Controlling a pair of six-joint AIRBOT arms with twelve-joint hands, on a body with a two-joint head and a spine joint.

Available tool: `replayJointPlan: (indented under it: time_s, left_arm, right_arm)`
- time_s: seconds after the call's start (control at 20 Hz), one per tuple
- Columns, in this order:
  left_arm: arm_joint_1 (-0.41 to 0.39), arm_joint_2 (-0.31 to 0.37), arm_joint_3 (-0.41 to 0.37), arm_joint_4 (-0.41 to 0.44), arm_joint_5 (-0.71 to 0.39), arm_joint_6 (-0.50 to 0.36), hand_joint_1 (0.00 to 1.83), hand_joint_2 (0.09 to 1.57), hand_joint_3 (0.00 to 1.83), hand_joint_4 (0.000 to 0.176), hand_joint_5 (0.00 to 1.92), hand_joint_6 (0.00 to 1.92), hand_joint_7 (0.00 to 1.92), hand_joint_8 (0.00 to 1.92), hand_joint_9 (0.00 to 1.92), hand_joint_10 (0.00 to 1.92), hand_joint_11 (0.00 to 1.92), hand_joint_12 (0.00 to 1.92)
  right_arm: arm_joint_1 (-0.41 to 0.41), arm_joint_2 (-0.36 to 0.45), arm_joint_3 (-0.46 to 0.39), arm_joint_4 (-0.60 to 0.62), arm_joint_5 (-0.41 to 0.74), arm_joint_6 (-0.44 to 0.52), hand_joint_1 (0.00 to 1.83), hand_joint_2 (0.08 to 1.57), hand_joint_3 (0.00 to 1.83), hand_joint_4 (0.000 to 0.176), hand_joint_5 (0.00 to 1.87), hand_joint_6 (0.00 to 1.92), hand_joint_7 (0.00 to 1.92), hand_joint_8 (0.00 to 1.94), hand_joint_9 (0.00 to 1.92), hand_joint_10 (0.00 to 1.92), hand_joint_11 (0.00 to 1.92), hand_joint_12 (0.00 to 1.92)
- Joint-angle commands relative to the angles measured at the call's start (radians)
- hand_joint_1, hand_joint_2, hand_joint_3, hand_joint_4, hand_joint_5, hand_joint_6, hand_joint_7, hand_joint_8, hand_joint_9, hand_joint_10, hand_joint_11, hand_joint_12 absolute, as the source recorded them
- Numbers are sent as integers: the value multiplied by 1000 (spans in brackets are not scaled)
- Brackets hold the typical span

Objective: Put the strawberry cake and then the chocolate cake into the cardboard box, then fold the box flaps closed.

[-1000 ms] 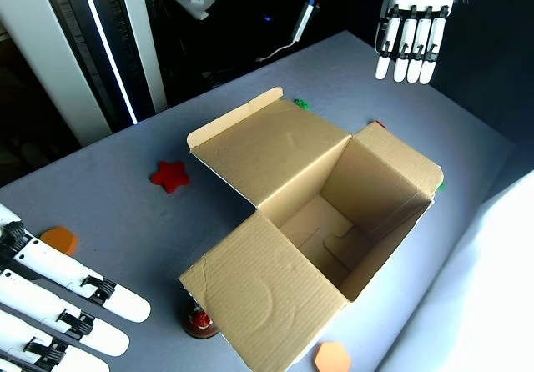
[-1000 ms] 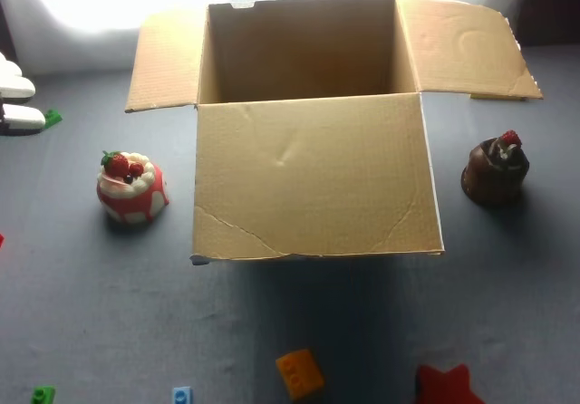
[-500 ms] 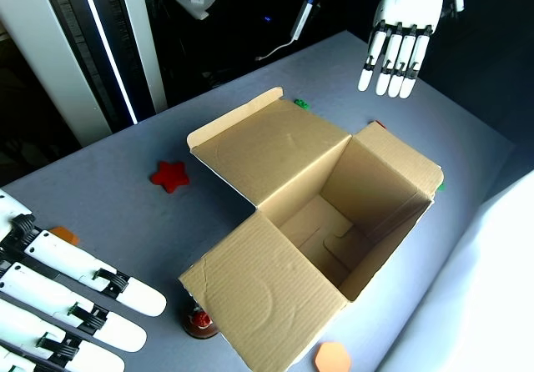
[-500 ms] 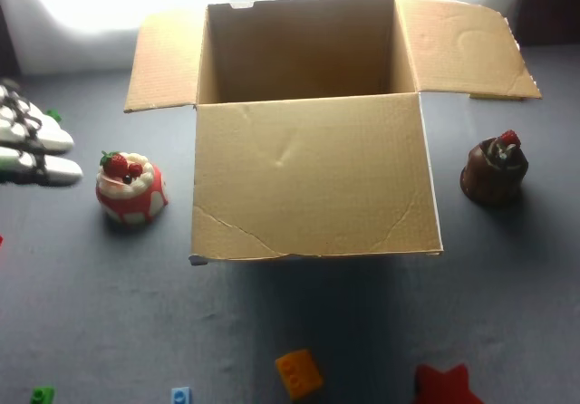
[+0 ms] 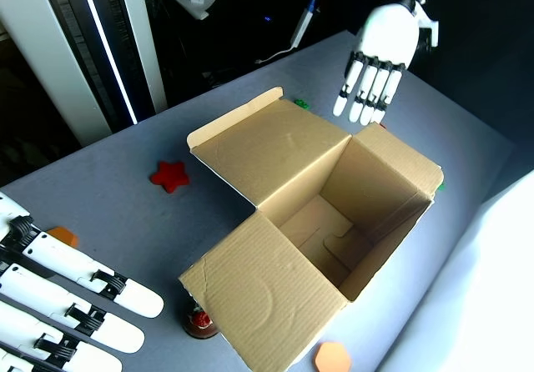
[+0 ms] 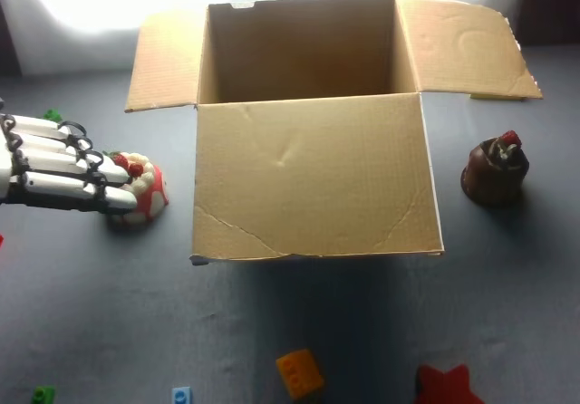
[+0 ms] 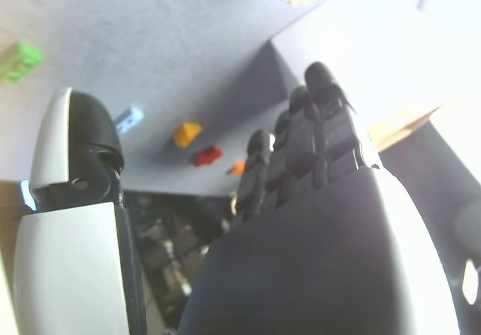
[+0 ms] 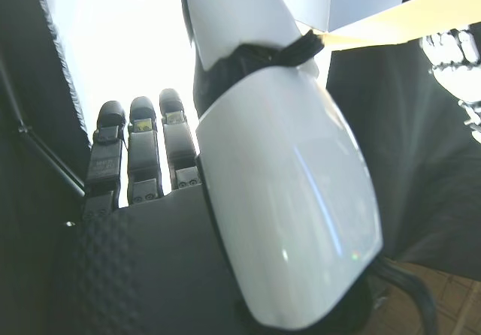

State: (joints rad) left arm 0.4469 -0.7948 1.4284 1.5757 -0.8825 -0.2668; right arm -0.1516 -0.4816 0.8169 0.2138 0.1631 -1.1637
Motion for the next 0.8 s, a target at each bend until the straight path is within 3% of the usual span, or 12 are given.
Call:
replayJointPlan:
  time_s: [0.0,0.1,0.2,0.35,0.45,0.65,0.75]
  left_arm:
    - [-7,-2,12,-78,-16,7,1180,1015,3,62,45,8,24,4,93,4,0,506]
    - [-7,-39,45,-78,-16,18,1174,1015,1,59,69,8,52,5,103,5,0,559]
    - [-11,-75,80,-78,-13,21,1154,1020,4,71,29,0,49,1,100,2,0,590]
    - [-28,-123,138,-78,-5,21,1182,1036,7,74,59,9,67,5,90,0,0,620]
    - [-35,-156,183,-82,0,21,1198,1030,3,72,69,7,80,2,90,0,0,603]
    - [-36,-222,258,-82,0,21,1184,1041,5,77,60,1,62,3,73,1,0,580]
    - [-40,-249,285,-76,0,19,1167,1039,3,82,33,0,65,3,75,3,0,568]
  right_arm:
    - [15,14,6,0,112,3,1154,1073,12,16,23,9,37,12,1,0,0,0]
    - [15,14,6,0,115,3,1155,1079,15,17,0,0,35,8,0,0,0,0]
    - [15,14,6,0,123,3,1170,1078,14,14,22,9,69,17,0,0,6,3]
    - [16,13,6,0,126,3,1171,1067,9,14,19,8,64,9,6,2,17,9]
    - [16,13,5,0,130,3,1182,1070,10,21,26,9,49,1,0,0,0,0]
    - [16,13,3,0,135,2,1180,1070,10,13,20,6,66,7,29,12,2,1]
    - [16,13,3,0,138,2,1146,1082,16,17,0,0,51,0,24,9,0,0]
